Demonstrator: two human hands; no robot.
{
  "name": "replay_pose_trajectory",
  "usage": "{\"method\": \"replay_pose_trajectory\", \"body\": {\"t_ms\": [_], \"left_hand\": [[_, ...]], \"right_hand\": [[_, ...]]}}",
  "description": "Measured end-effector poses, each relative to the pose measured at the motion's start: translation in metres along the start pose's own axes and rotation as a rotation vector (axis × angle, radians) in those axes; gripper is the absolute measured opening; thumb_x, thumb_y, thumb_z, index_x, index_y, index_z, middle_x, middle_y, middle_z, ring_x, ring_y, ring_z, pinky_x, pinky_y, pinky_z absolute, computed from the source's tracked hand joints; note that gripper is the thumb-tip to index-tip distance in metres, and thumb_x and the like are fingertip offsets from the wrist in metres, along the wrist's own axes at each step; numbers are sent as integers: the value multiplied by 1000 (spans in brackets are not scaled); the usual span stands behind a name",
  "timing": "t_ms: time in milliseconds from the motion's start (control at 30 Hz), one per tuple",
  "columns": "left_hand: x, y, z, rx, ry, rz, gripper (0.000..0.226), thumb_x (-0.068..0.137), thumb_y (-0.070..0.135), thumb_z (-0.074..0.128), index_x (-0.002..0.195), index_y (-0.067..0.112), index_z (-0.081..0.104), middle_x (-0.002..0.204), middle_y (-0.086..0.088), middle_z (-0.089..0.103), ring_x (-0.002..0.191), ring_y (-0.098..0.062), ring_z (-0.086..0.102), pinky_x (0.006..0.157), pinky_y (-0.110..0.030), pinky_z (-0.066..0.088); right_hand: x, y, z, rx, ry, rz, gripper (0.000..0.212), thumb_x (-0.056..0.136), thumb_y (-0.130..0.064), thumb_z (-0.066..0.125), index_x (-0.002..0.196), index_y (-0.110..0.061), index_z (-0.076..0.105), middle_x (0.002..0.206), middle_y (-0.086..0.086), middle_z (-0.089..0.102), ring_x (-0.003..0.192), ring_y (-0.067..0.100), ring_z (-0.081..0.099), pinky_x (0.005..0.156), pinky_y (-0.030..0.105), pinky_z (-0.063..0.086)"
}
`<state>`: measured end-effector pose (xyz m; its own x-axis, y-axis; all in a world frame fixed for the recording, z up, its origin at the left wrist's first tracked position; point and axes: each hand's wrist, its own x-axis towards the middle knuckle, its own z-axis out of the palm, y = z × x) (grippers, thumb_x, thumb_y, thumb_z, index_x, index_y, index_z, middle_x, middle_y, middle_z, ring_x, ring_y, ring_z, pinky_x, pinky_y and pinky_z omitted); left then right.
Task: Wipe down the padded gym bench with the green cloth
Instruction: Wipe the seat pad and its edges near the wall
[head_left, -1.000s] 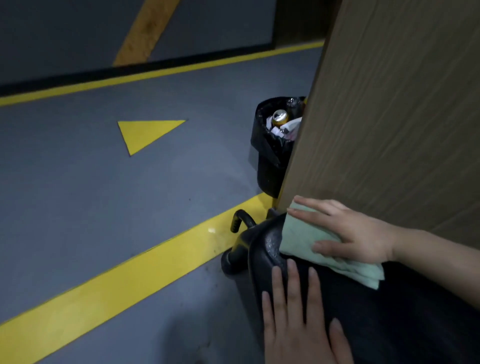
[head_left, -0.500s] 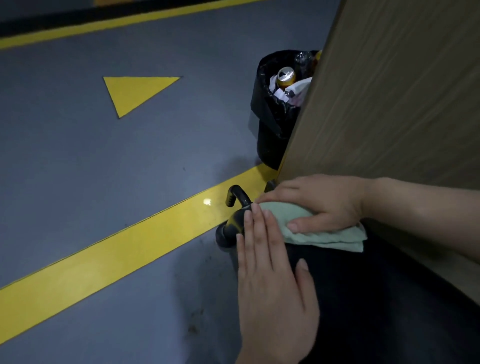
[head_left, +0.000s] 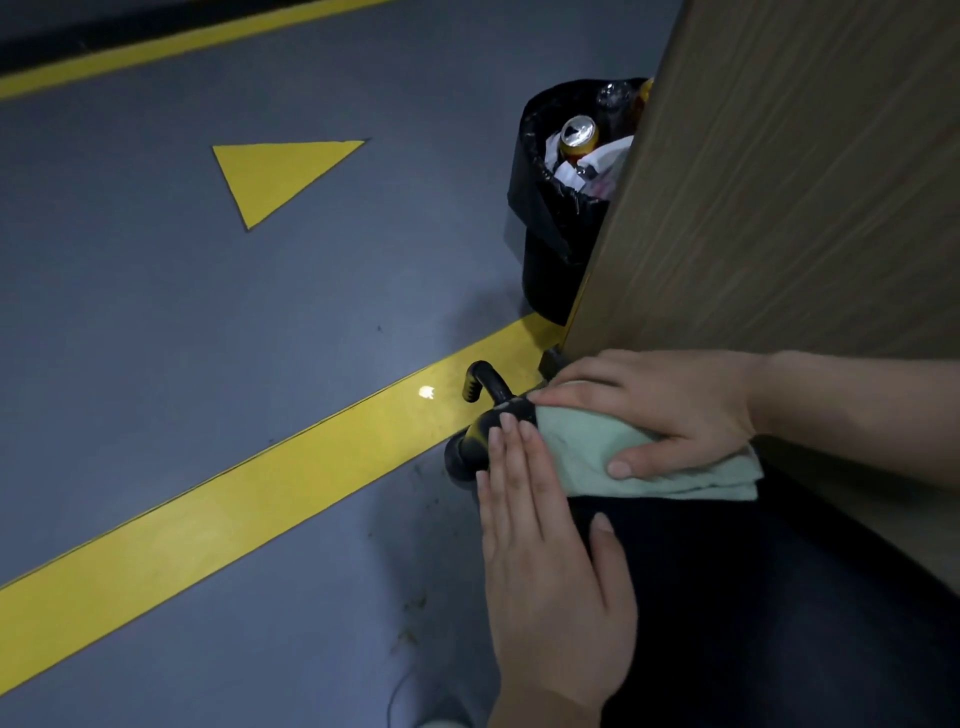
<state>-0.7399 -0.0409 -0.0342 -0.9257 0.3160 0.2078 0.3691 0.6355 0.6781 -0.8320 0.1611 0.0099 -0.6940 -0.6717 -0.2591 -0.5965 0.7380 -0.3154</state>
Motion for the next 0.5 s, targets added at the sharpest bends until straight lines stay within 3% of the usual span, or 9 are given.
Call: {"method": "replay_pose_trajectory", "body": {"t_ms": [100, 267, 500], "left_hand": [[-1, 0, -2, -41, 14, -4, 74, 88, 25, 36, 153, 9, 4, 161, -3, 4, 148, -17, 3, 116, -38, 8], [-1, -1, 0, -26, 20, -2, 76, 86, 25, 37, 153, 8, 5, 161, -3, 4, 147, -18, 5, 116, -36, 7], [2, 0, 2, -11, 50, -17, 82, 76, 23, 43, 151, 3, 17, 160, -7, 14, 146, -23, 15, 116, -37, 13]], "right_hand": [[0, -3, 1, -23, 32, -49, 77, 90, -66, 32, 152, -24, 13, 145, 8, 34, 123, 26, 43, 101, 43, 41], [-22, 13, 10, 140, 66, 15, 77, 88, -72, 32, 151, -34, 8, 151, 7, 26, 134, 23, 35, 107, 46, 35], [-2, 18, -1, 86, -43, -47, 84, 85, -74, 33, 151, -34, 1, 143, 5, 34, 125, 18, 43, 99, 41, 43]]}}
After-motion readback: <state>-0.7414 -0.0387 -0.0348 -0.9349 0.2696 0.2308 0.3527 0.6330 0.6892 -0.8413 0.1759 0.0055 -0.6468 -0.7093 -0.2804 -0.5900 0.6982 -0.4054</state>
